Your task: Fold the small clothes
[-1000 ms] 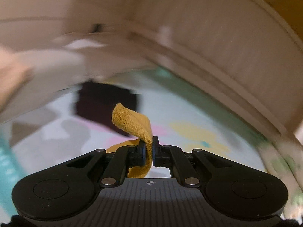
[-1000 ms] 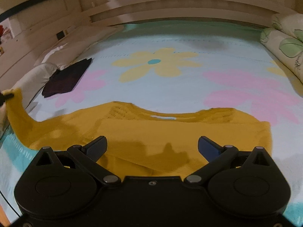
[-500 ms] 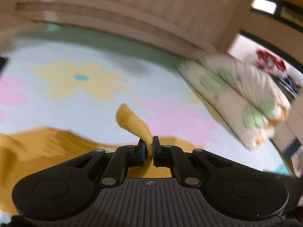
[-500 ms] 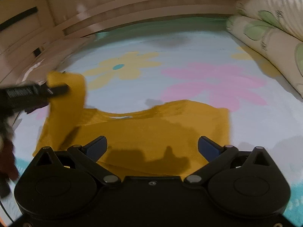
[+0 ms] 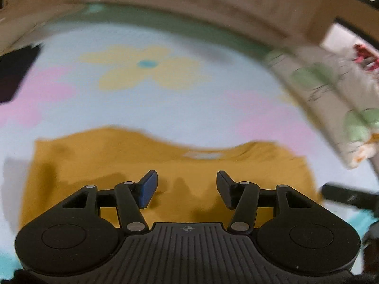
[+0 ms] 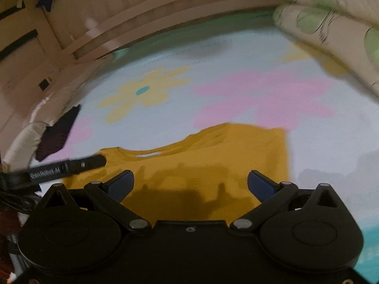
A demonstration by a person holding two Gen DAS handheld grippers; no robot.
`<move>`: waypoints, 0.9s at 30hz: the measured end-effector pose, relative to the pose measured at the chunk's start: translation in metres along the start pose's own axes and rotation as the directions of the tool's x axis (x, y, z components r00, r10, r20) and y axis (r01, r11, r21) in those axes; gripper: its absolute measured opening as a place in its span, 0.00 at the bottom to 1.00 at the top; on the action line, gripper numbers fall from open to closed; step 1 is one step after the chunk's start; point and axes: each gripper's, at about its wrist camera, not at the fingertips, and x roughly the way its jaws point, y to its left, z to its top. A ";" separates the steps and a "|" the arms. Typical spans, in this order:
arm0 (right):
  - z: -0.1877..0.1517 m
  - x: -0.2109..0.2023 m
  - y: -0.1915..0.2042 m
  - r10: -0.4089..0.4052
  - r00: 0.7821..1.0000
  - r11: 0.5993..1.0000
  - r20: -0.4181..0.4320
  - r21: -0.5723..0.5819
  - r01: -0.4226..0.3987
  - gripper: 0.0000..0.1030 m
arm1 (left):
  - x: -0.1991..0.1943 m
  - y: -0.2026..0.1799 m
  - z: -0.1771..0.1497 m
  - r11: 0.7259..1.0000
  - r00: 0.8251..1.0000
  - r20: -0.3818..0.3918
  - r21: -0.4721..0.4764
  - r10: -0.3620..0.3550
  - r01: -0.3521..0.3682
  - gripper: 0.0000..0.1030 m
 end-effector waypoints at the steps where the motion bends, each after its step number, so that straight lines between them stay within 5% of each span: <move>1: -0.001 0.006 0.000 0.026 1.000 0.999 -0.014 0.022 -0.026 0.99 | 0.001 0.009 -0.002 1.000 1.000 -0.016 -0.004 0.011 -0.011 0.52; 8: -0.007 0.043 -0.004 0.033 0.995 0.994 -0.096 0.111 -0.022 0.83 | 0.019 0.044 -0.017 0.999 0.989 -0.140 -0.007 0.041 -0.042 0.51; 16: -0.023 0.065 -0.006 -0.004 0.987 0.995 -0.160 0.100 0.021 0.72 | 0.012 0.052 -0.016 0.999 0.994 -0.104 -0.018 0.030 -0.032 0.52; 18: -0.023 0.064 -0.003 -0.009 0.988 0.997 -0.154 0.080 0.021 0.64 | 0.001 0.058 -0.010 0.997 0.996 -0.056 -0.024 0.068 -0.070 0.52; 20: -0.024 0.065 -0.002 -0.009 0.987 0.997 -0.159 0.071 0.021 0.33 | -0.013 0.069 -0.003 0.994 0.996 0.003 -0.065 0.090 -0.089 0.52; 22: -0.024 0.067 0.001 -0.006 0.986 0.998 -0.165 0.061 0.016 0.15 | -0.026 0.085 0.003 0.987 0.992 0.045 -0.120 0.117 -0.111 0.52; 27: -0.013 0.051 0.027 -0.016 0.995 0.998 -0.100 -0.064 0.009 0.13 | -0.051 0.128 0.005 0.955 0.970 0.077 -0.212 0.230 -0.209 0.52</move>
